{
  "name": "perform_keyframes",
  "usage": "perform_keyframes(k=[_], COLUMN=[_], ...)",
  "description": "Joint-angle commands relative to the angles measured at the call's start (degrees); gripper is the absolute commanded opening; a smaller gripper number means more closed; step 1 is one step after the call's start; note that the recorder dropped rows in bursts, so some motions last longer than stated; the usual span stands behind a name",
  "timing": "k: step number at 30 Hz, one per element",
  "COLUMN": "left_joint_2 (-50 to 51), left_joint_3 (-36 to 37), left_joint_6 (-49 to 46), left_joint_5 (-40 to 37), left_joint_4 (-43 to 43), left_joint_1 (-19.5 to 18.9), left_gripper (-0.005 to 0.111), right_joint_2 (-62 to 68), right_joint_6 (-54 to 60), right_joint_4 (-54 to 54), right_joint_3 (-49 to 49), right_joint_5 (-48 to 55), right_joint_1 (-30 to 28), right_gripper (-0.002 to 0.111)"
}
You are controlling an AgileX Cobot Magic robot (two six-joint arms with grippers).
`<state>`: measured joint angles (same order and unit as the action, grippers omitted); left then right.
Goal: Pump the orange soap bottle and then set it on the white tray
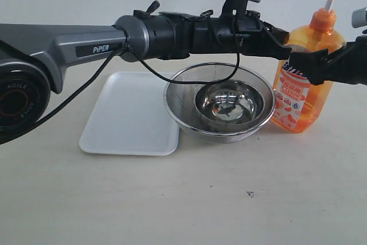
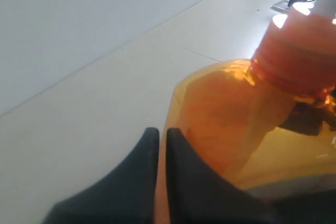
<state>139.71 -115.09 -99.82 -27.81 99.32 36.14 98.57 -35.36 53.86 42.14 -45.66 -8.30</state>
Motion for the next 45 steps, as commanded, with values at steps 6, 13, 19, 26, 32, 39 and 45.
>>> perform_keyframes(k=[6,13,19,26,32,39,45], left_joint_2=[-0.08,-4.01,-10.02,-12.93,-12.34,-12.34,-12.34], left_joint_3=[-0.22,-0.22,-0.22,-3.24,-5.92,-5.92,-5.92], left_joint_6=[-0.09,1.85,4.06,3.66,4.31,4.31,10.65], left_joint_5=[-4.07,-2.65,0.41,3.71,6.08,6.61,6.71], left_joint_4=[0.63,-9.01,-13.67,-13.00,-13.00,-13.51,-17.14], left_joint_1=[0.87,0.73,0.27,0.91,2.45,4.16,4.39], left_gripper=[0.005,0.005,0.005,0.005,0.005,0.005,0.005], right_joint_2=[-0.04,-0.04,-0.04,-0.04,-0.04,-0.04,-1.79], right_joint_6=[1.52,-6.08,-9.39,-10.81,-12.80,-12.71,-11.24], right_joint_4=[4.79,13.68,18.63,21.14,26.54,29.57,30.88], right_joint_3=[0.24,0.24,0.24,0.24,0.24,0.24,0.24], right_joint_5=[-0.42,6.23,9.02,7.69,4.69,11.13,14.24], right_joint_1=[0.99,0.99,0.99,0.99,0.99,0.99,0.99], right_gripper=[0.000,0.000,0.000,0.000,0.000,0.000,0.000])
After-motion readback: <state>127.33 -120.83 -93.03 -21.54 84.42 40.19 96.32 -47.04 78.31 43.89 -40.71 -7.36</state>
